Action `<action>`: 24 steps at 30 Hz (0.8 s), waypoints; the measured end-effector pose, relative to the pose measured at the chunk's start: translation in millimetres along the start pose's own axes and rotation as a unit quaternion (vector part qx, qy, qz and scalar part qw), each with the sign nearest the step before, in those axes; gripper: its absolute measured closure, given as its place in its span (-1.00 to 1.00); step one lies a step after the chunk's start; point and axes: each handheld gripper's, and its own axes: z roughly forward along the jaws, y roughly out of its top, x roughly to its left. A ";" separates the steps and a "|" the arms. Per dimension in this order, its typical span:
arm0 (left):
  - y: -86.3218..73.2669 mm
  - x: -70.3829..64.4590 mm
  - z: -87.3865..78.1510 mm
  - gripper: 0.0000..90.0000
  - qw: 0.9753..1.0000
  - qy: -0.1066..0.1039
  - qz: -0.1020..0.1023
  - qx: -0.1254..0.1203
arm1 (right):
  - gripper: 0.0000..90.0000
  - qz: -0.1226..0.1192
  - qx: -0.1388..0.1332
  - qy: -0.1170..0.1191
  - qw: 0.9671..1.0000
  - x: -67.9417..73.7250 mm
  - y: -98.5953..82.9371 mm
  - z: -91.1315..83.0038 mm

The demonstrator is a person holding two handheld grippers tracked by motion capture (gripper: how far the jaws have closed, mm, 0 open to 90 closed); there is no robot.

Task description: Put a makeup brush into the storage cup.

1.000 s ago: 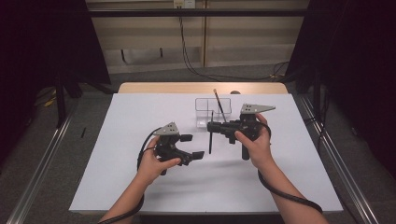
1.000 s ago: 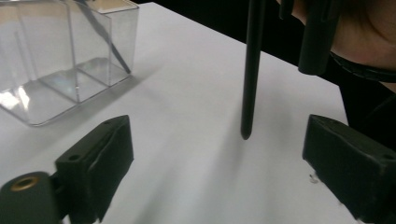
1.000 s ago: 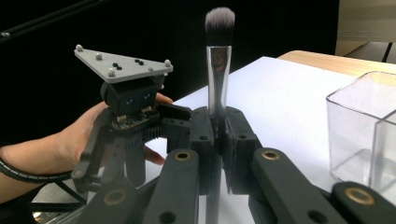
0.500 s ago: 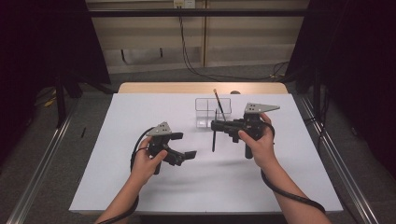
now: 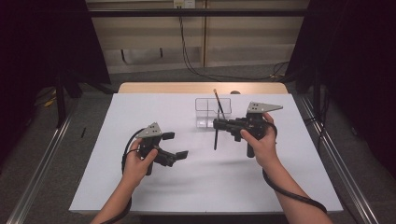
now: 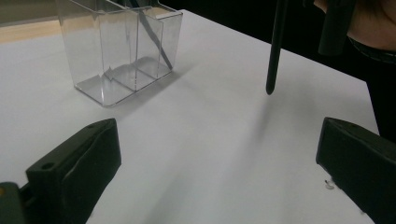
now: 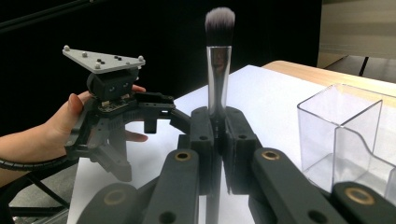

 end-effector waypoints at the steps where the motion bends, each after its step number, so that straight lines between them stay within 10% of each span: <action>1: -0.9 0.5 -1.8 -1.00 1.000 0.000 0.001 0.001 | 0.88 -0.002 0.000 0.000 1.000 -0.1 0.8 -0.2; 24: -9.3 7.7 -26.8 -1.00 1.000 0.010 0.022 0.006 | 0.88 -0.013 -0.003 -0.012 1.000 -4.7 8.1 -2.6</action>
